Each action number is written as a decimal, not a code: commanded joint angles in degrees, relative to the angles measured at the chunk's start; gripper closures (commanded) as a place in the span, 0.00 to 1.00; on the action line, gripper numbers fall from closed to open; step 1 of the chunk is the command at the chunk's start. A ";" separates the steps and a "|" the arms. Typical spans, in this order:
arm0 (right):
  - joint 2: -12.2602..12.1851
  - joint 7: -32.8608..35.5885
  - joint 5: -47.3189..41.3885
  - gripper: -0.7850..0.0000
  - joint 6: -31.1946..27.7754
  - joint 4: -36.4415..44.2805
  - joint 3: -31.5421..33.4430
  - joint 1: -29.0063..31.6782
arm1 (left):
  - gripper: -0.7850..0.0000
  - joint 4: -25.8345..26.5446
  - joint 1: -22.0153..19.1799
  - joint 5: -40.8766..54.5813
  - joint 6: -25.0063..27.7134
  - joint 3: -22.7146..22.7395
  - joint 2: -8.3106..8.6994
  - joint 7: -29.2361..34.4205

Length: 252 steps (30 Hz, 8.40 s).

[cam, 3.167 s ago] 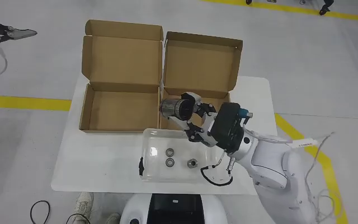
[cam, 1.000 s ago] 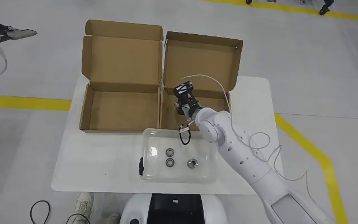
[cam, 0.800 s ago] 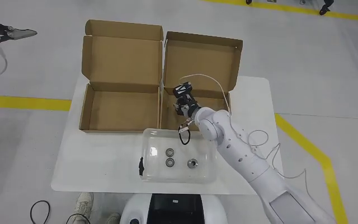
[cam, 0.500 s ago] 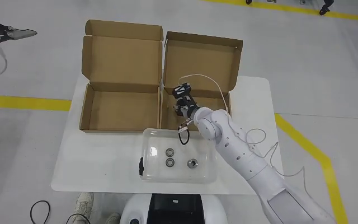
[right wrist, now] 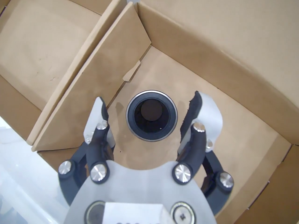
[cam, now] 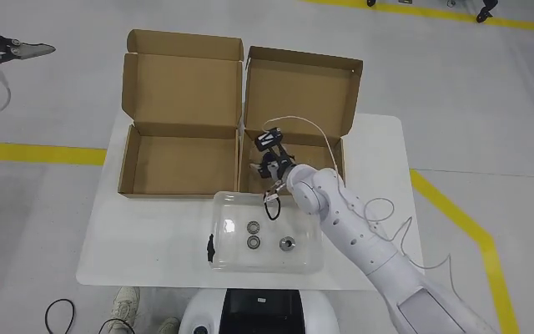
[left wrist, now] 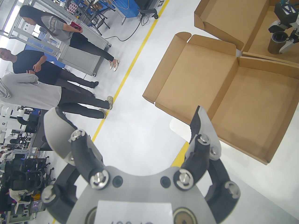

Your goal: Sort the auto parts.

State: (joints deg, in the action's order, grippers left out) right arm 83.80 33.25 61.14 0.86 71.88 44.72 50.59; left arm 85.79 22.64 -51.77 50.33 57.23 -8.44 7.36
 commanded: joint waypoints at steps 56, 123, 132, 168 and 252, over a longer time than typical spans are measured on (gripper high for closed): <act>-11.04 18.52 8.00 0.16 -30.59 35.54 13.60 31.81 | 0.00 0.00 0.00 0.00 0.00 0.00 0.00 0.00; -15.14 0.57 -20.16 1.00 -44.22 44.91 22.64 22.62 | 0.00 0.00 0.00 0.00 0.00 0.00 0.00 0.00; -14.90 -3.41 -25.92 1.00 -43.34 46.26 21.79 16.55 | 0.00 0.00 0.00 0.00 0.00 0.00 0.00 0.00; -14.93 -7.95 -29.20 1.00 -43.49 46.46 22.64 13.90 | 0.00 0.00 0.00 0.00 0.00 0.00 0.00 0.00; -11.11 17.65 -16.51 1.00 -20.71 -2.35 1.09 -8.23 | 0.00 0.00 0.00 0.00 0.00 0.00 0.00 0.00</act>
State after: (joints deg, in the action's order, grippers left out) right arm 72.57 51.02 44.53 -20.01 69.85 46.06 42.59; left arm 85.79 22.64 -51.77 50.33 57.23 -8.44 7.36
